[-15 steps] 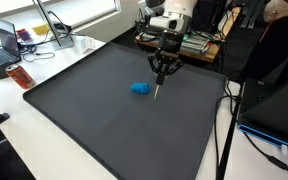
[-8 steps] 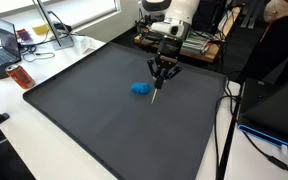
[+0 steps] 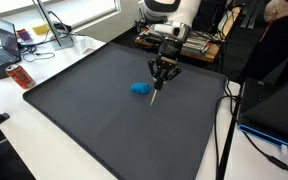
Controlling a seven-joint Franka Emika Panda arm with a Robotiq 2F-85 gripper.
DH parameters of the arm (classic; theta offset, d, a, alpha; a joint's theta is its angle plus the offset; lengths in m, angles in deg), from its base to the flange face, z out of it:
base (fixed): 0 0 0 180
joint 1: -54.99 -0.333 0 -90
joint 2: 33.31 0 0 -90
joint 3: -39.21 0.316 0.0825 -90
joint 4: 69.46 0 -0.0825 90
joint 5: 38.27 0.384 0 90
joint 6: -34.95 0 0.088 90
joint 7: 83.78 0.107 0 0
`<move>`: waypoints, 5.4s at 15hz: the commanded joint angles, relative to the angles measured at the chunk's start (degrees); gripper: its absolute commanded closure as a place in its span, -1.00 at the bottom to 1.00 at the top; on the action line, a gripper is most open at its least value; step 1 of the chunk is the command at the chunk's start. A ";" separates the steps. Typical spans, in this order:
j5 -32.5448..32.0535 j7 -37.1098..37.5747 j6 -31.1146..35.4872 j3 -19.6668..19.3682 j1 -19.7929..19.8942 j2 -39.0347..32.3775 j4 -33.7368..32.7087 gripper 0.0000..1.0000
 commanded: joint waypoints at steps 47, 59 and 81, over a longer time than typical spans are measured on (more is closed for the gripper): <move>50.22 -33.69 -10.56 12.93 12.50 -3.20 -1.45 0.94; 81.26 -61.22 -10.14 19.58 20.82 -1.54 -0.78 0.94; 121.79 -103.81 -22.99 20.58 25.15 7.66 2.92 0.94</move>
